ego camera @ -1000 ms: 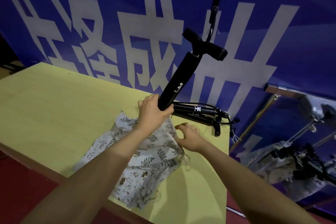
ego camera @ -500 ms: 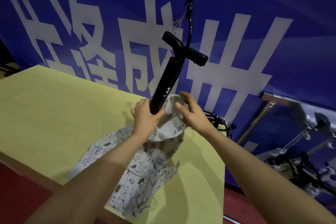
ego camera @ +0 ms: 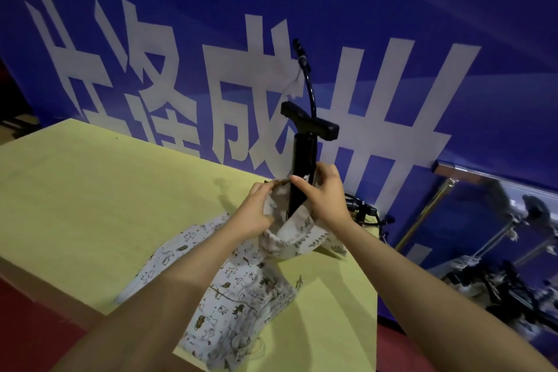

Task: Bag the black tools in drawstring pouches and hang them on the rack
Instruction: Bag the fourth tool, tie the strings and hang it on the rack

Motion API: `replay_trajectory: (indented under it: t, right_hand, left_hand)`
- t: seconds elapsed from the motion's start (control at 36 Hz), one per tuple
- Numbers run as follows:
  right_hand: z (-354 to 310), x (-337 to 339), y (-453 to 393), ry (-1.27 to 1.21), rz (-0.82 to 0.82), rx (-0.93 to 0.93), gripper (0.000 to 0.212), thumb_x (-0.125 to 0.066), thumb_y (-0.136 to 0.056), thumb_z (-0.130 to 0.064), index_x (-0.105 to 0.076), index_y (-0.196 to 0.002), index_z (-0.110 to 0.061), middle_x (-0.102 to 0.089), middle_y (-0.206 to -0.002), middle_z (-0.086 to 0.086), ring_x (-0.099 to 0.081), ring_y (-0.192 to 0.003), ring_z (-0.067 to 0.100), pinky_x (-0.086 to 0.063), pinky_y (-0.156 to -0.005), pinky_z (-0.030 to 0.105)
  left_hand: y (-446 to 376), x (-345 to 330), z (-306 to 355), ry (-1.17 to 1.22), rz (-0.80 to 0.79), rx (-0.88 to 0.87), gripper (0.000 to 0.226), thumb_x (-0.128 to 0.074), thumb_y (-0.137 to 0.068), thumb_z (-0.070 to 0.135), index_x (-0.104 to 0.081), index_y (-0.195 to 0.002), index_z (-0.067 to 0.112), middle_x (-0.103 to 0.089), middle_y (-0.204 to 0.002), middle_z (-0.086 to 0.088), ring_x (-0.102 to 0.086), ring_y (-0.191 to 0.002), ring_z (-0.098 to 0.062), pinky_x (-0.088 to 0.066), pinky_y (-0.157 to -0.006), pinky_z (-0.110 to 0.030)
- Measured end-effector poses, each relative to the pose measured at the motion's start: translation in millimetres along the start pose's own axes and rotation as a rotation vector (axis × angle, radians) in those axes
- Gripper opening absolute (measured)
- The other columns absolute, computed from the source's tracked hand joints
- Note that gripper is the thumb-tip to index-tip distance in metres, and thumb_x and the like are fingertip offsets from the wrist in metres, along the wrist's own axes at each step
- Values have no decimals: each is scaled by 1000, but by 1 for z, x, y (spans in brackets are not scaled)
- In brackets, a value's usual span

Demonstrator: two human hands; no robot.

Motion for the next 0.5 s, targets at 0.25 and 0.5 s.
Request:
replay_trajectory:
  t: [0.25, 0.5]
  right_hand:
    - [16, -9, 14, 180, -65, 12, 51, -67, -83, -44, -50, -126, -22, -45, -101, -3, -52, -90, 13, -49, -77, 32]
    - [41, -26, 28, 383, -163, -20, 41, -72, -78, -45, -56, -104, -18, -40, -98, 0, -49, -86, 20, -46, -67, 34]
  left_hand:
    - [-5, 39, 30, 186, 336, -10, 54, -42, -93, -4, -28, -140, 18, -35, -142, -6, -50, -119, -28, -47, -83, -33]
    - [-3, 40, 67, -56, 345, -322, 78, -44, -86, -13, -25, -143, 37, -23, -134, -2, -51, -87, -12, -45, -66, -13]
Point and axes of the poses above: each hand's wrist, its own y-axis away from the middle knuckle, its own x-axis out of the back of the hand, z = x × y, the point moved 8 cm from there along -y, towards the middle knuckle
